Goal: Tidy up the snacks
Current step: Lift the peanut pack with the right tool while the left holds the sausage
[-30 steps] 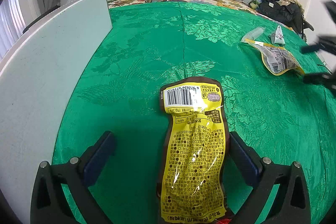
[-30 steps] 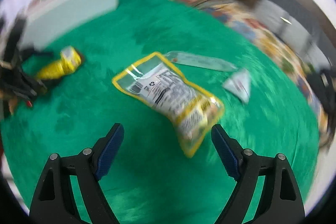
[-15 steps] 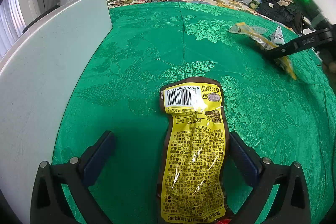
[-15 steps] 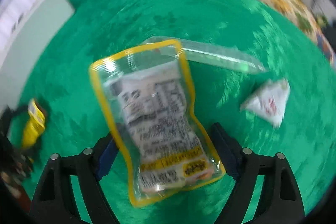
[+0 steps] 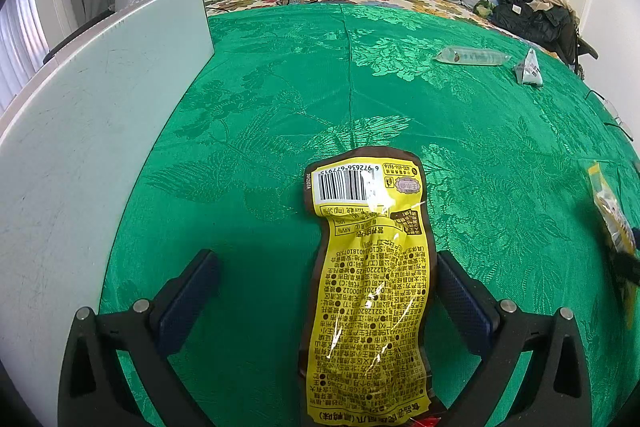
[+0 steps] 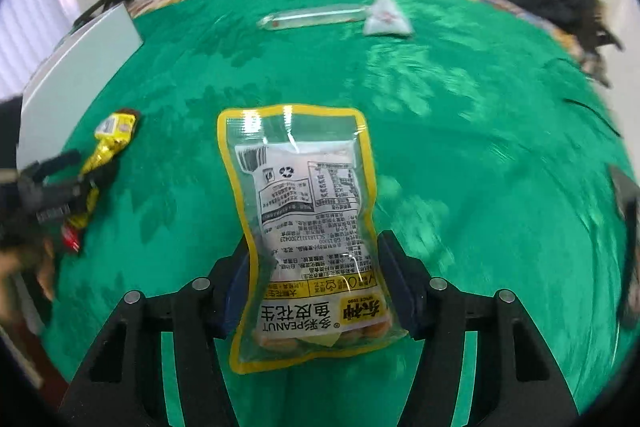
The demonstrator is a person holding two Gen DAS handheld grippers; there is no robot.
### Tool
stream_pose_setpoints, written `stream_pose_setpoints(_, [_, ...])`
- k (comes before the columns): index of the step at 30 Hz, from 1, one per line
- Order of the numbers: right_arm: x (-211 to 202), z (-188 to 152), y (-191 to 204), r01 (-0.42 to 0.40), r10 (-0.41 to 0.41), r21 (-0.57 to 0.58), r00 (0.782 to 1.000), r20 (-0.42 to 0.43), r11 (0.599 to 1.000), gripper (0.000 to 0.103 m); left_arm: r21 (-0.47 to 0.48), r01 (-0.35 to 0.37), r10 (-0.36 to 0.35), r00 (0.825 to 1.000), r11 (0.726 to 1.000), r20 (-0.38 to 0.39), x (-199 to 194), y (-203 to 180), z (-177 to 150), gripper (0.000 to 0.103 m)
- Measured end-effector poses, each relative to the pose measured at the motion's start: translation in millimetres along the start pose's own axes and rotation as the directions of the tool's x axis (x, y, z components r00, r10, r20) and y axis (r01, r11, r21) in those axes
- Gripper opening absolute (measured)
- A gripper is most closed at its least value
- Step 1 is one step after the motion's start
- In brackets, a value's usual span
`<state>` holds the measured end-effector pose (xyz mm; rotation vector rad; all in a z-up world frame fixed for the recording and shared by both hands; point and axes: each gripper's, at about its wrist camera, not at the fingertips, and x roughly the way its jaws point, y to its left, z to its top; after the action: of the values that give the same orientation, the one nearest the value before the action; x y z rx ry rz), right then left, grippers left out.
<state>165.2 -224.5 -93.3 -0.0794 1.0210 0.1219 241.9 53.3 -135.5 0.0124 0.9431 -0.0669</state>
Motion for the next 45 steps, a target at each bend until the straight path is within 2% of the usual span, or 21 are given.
stream_pose_setpoints(1, [0.2, -3.1, 1.6, 0.014, -0.014, -0.001, 1.000, 0.020, 1.000, 0.068, 0.000, 0.000, 0.000, 1.000, 1.000, 0.000, -0.1, -0.1, 0.3, 0.103])
stream_pose_setpoints(2, [1.9, -2.5, 1.6, 0.027, -0.027, -0.004, 0.999, 0.036, 1.000, 0.074, 0.000, 0.000, 0.000, 1.000, 1.000, 0.000, -0.1, 0.0, 0.0, 0.103])
stream_pose_setpoints(4, [14.5, 0.2, 4.7, 0.053, -0.053, -0.021, 0.998, 0.016, 0.998, 0.079, 0.000, 0.000, 0.000, 1.000, 1.000, 0.000, -0.1, -0.1, 0.0, 0.103])
stream_pose_setpoints(5, [18.5, 0.9, 3.9, 0.047, -0.047, -0.017, 0.999, 0.011, 0.999, 0.083, 0.000, 0.000, 0.000, 1.000, 1.000, 0.000, -0.1, -0.1, -0.1, 0.103])
stream_pose_setpoints(7, [17.5, -3.9, -1.5, 0.024, -0.025, 0.016, 0.998, 0.049, 1.000, 0.085, 0.000, 0.000, 0.000, 1.000, 1.000, 0.000, -0.2, -0.1, -0.1, 0.103])
stream_pose_setpoints(45, [20.0, -6.5, 1.6, 0.036, -0.037, 0.022, 0.998, 0.059, 0.999, 0.085, -0.001, 0.000, 0.000, 1.000, 1.000, 0.000, -0.2, -0.2, -0.1, 0.103])
